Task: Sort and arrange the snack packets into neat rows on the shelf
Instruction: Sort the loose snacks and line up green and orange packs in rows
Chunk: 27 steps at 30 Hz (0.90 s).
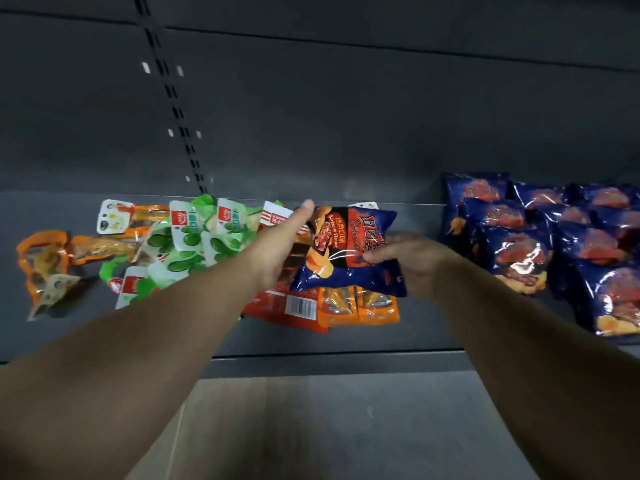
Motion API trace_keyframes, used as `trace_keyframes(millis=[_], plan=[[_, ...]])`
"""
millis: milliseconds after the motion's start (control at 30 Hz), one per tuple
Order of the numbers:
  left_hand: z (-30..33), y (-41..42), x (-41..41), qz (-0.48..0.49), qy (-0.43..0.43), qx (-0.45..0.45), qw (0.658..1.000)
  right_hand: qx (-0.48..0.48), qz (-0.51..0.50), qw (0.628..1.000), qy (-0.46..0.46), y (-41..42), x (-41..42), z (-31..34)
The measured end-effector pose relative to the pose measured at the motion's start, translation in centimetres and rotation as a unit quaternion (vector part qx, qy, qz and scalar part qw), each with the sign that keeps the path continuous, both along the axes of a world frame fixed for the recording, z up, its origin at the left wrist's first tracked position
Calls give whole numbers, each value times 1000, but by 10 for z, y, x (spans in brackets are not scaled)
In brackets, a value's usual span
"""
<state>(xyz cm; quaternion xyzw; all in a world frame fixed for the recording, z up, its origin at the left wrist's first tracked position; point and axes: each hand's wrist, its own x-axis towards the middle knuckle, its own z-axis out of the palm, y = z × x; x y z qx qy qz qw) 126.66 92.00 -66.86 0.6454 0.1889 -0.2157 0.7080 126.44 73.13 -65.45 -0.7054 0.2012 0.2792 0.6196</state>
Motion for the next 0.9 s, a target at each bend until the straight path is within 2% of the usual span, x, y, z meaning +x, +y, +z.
trace_keyframes(millis=[100, 200, 367, 533, 633, 733, 900], plan=[[-4, -28, -5, -59, 26, -33, 997, 11, -16, 1000, 7, -23, -7, -9], [-13, -52, -9, -67, 36, -37, 996, 24, -23, 999, 10, -41, -13, -19], [-21, -81, -12, -7, 34, -42, 998, 50, -32, 998, -17, -66, -20, -22], [-22, -103, -4, 101, 18, -128, 986, 66, -104, 991, -45, -92, -24, -27], [-24, -120, -2, 145, 17, -163, 976, 86, -111, 989, -42, -97, -28, -34], [-25, -139, -6, 153, 36, -202, 967, 111, -134, 984, -48, -95, -28, -37], [-32, -163, -20, 110, 43, -192, 974, 177, -203, 959, -83, -93, -22, -38]])
